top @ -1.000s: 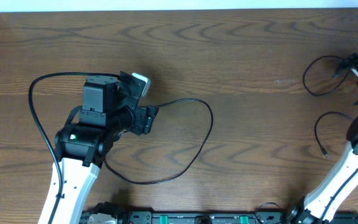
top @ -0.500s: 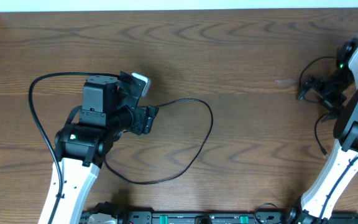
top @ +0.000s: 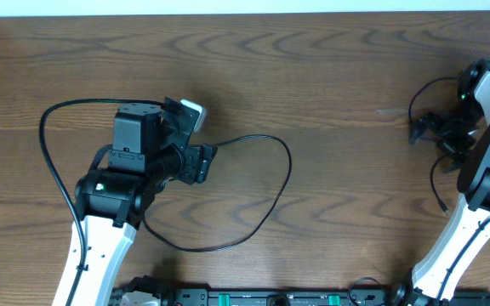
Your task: Untangle cables
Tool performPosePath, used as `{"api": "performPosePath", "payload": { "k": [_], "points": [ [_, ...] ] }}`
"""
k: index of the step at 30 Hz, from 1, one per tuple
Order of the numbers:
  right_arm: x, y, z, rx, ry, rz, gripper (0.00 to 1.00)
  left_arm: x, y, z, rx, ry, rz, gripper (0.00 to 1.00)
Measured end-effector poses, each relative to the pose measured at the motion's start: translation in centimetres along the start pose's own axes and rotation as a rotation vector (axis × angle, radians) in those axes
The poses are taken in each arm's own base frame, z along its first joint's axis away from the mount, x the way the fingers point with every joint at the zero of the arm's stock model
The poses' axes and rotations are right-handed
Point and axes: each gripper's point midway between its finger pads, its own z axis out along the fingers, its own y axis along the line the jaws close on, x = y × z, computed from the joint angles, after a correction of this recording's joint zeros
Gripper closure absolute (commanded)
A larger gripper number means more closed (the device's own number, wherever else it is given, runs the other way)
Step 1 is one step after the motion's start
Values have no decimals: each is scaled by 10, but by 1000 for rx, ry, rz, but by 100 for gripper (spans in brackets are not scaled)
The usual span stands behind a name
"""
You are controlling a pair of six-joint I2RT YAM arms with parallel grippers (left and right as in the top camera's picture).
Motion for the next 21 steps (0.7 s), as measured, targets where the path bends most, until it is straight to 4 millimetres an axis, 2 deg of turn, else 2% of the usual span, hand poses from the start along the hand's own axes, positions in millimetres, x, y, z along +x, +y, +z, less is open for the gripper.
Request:
{"api": "performPosePath", "payload": {
  "k": [6,10,15,21],
  "points": [
    [-30,-24,-7,51,-114,92,1,2,0,0,1,10,-3,24],
    [-51,-50,-9,60,-149,175,1,4,-1,0,2,15,-4,24],
    [-74,-98,-7,71,-154,309,1,5,-1,0,3,21,-6,24],
    [-88,-156,-1,57,-123,460,1,5,-1,0,3,21,-6,24]
  ]
}}
